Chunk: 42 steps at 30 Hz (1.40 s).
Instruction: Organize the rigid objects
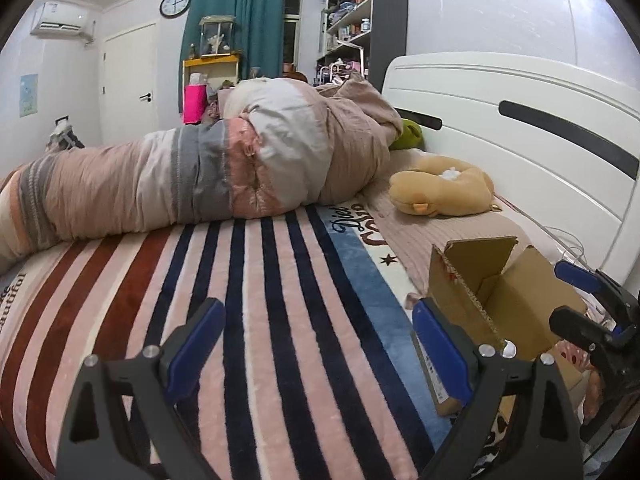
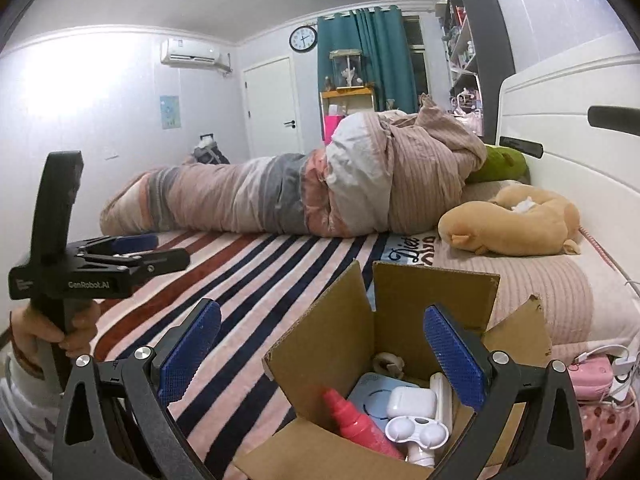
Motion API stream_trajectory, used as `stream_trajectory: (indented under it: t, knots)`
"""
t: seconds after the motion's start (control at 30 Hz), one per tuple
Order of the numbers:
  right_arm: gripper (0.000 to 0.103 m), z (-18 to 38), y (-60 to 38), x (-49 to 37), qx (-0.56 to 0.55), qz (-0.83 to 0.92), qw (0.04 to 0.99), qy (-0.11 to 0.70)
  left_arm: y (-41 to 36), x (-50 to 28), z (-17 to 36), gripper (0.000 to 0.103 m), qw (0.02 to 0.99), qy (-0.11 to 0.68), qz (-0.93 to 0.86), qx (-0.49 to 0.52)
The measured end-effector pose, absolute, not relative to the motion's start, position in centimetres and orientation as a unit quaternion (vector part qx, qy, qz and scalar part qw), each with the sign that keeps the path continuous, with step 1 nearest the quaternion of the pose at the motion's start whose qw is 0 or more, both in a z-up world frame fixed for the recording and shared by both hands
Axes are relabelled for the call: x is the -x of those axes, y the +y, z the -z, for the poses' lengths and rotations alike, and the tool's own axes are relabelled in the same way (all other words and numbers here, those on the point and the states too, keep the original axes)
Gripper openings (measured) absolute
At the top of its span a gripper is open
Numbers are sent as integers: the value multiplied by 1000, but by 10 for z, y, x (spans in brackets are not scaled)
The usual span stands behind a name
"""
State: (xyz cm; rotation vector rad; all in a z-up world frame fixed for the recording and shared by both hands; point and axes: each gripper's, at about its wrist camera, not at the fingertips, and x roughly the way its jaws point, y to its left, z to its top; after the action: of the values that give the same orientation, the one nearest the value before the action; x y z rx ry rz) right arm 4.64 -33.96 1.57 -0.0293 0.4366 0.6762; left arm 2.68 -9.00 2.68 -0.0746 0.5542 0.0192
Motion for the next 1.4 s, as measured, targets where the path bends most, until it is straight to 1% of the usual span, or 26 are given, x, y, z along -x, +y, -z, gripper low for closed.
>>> stream_trajectory:
  t: [1.4]
  knots:
    - [102,-21,-339,-53,17,-335,919,208,-93,-22,-34,94,965,259,-26,25]
